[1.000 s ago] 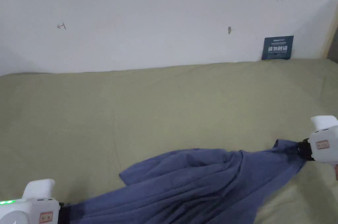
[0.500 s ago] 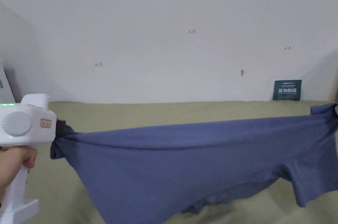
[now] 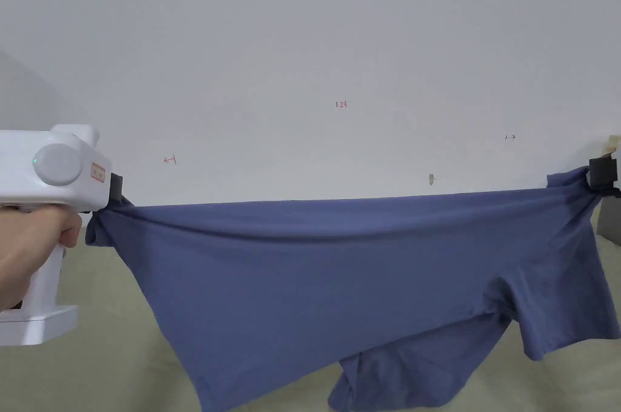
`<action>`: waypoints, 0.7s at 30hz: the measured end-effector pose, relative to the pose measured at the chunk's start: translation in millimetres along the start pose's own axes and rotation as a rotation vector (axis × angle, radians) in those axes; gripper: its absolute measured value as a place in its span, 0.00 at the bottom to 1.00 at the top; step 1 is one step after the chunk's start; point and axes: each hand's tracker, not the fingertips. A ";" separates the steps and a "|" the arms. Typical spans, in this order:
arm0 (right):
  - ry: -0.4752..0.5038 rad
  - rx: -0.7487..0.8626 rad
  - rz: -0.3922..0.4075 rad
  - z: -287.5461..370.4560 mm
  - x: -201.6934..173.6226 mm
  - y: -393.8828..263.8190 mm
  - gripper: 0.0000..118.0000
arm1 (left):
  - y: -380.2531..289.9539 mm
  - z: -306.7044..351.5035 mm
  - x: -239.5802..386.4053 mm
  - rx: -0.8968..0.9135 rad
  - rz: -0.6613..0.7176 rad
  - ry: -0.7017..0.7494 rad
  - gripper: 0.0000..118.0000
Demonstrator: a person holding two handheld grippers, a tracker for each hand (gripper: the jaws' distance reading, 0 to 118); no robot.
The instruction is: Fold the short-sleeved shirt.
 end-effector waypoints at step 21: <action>-0.086 0.002 0.037 -171.3 -26.4 56.7 0.06 | 37.8 -160.7 55.1 -0.011 -0.024 0.073 0.04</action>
